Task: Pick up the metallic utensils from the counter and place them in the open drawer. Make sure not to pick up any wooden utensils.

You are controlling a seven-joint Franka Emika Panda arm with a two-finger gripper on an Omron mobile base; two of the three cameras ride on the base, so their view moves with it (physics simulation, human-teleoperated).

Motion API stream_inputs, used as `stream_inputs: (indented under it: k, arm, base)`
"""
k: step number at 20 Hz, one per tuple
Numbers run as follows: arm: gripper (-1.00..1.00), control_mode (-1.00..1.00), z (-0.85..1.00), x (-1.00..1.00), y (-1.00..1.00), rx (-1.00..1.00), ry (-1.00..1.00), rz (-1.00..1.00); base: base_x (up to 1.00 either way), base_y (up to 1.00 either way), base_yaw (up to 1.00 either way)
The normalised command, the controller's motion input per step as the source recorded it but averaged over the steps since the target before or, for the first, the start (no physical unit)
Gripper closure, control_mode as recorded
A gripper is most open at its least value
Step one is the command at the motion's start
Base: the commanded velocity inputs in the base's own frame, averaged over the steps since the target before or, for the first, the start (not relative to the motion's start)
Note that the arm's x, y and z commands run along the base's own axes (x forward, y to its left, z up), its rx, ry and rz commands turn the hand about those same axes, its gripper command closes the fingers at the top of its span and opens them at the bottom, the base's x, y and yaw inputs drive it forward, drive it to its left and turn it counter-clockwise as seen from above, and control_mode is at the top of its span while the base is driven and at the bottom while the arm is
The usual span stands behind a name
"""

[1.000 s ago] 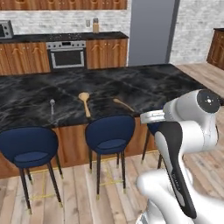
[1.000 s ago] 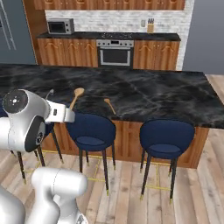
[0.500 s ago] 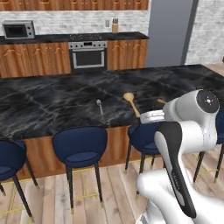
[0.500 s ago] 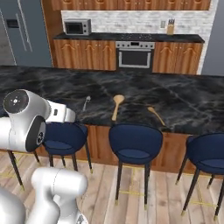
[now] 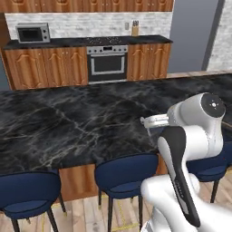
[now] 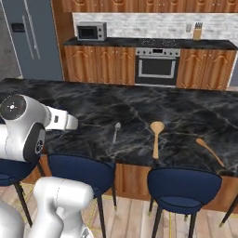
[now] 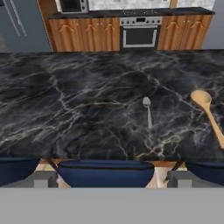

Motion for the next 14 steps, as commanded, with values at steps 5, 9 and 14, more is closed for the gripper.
stream_inputs:
  k: [5, 9, 14]
  arm:
    - [-1.0, 1.0, 0.0, 0.0, 0.0, 0.0, 0.0, 0.0]
    - [-1.0, 1.0, 0.0, 0.0, 0.0, 0.0, 0.0, 0.0]
    - [-1.0, 1.0, 0.0, 0.0, 0.0, 0.0, 0.0, 0.0]
  base:
    - [0.35, -0.39, 0.0]
    - [0.3, -0.36, 0.06]
    - [0.29, -0.16, 0.14]
